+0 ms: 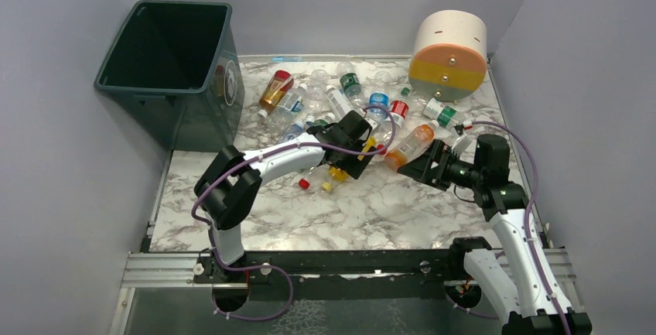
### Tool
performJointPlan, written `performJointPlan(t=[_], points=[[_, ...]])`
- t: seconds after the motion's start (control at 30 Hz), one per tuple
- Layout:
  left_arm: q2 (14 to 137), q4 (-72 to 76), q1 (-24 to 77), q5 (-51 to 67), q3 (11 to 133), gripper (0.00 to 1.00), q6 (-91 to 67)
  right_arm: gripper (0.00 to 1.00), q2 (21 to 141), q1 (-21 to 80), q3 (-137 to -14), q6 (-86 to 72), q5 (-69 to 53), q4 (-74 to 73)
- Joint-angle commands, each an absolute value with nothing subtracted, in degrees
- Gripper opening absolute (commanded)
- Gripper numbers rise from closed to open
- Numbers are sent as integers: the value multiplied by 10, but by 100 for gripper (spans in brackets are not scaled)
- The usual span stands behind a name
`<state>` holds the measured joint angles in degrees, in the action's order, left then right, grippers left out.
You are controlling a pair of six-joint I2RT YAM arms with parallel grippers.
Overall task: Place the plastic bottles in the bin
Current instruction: Pick up the plastic bottle at the center of the board.
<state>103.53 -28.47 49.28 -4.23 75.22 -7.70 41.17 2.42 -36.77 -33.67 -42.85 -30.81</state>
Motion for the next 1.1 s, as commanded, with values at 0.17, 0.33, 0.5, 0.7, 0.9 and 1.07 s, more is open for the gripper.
performJointPlan(t=[0.17, 0.33, 0.5, 0.7, 0.9, 1.07], points=[[1069, -248, 496, -66, 761, 89, -85, 100, 409, 25, -358, -343, -429, -288], [1080, -247, 496, -57, 771, 89, -85, 99, 414, 25, -365, -342, -431, -287], [1088, -244, 496, -58, 773, 89, -85, 99, 422, 25, -377, -337, -431, -291], [1091, -241, 497, -57, 773, 89, -89, 99, 420, 25, -380, -333, -429, -298], [1098, -238, 497, -56, 772, 85, -91, 100, 418, 25, -376, -334, -431, -299], [1101, -235, 497, -56, 772, 82, -92, 99, 418, 25, -378, -333, -431, -300]])
